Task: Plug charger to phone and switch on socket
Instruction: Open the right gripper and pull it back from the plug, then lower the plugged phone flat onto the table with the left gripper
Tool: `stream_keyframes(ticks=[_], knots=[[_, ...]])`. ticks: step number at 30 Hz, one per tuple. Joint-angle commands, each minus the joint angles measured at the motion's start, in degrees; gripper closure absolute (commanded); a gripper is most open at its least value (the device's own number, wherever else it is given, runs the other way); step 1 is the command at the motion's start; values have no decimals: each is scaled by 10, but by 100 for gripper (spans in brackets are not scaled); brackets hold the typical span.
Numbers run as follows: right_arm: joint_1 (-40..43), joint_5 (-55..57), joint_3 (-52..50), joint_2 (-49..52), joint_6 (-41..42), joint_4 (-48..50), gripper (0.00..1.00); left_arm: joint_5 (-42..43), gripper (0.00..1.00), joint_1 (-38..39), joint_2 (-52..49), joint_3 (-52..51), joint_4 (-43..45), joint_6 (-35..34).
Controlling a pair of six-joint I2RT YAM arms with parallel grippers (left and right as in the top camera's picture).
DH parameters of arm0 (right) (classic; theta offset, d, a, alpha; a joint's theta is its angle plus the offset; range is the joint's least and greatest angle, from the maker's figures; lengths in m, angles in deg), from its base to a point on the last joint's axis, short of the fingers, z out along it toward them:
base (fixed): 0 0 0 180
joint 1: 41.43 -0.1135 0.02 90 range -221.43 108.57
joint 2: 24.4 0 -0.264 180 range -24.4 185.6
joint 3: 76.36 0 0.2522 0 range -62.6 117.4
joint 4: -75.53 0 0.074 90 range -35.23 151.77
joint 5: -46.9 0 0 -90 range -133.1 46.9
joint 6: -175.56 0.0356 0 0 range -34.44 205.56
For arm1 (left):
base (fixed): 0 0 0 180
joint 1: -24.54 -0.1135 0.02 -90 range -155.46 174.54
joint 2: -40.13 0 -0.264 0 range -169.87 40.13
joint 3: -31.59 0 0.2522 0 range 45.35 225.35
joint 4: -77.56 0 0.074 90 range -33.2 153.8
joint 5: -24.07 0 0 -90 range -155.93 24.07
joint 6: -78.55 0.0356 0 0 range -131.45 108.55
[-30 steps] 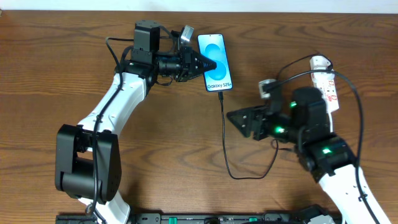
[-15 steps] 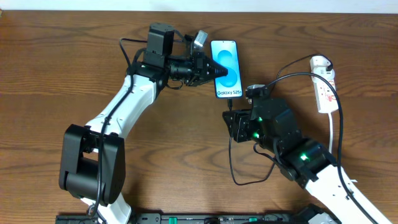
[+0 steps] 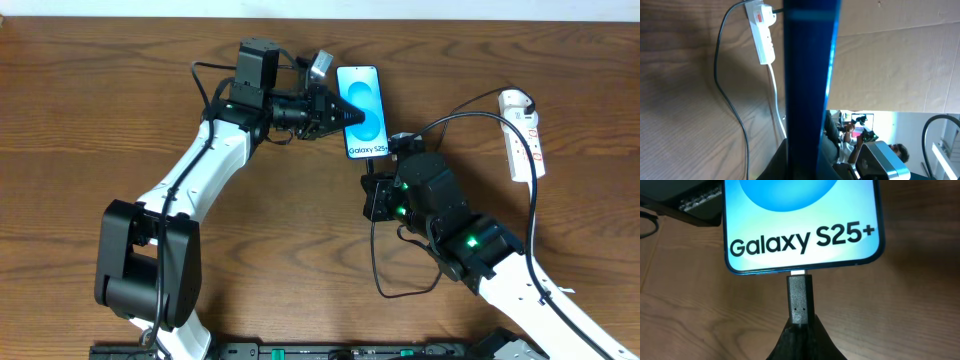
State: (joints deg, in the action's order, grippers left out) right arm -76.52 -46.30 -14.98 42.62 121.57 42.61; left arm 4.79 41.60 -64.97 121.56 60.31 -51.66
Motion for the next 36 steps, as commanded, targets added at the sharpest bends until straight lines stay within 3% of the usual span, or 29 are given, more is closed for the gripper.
stream_keyframes(ticks=[1, 10, 21, 29, 36], knots=[[2, 25, 3, 4, -3, 37, 99, 67, 93, 24, 12, 7, -6, 27], [11, 50, 4, 17, -20, 108, 99, 140, 93, 39, 12, 7, -6, 56], [29, 40, 33, 13, -24, 85, 96, 146, 93, 39, 12, 7, -20, 57], [29, -26, 36, -1, -24, -11, 77, 90, 93, 36, 12, 7, -34, 57], [36, -31, 38, -75, -43, -83, 38, -17, 93, 36, 12, 7, -52, 57]])
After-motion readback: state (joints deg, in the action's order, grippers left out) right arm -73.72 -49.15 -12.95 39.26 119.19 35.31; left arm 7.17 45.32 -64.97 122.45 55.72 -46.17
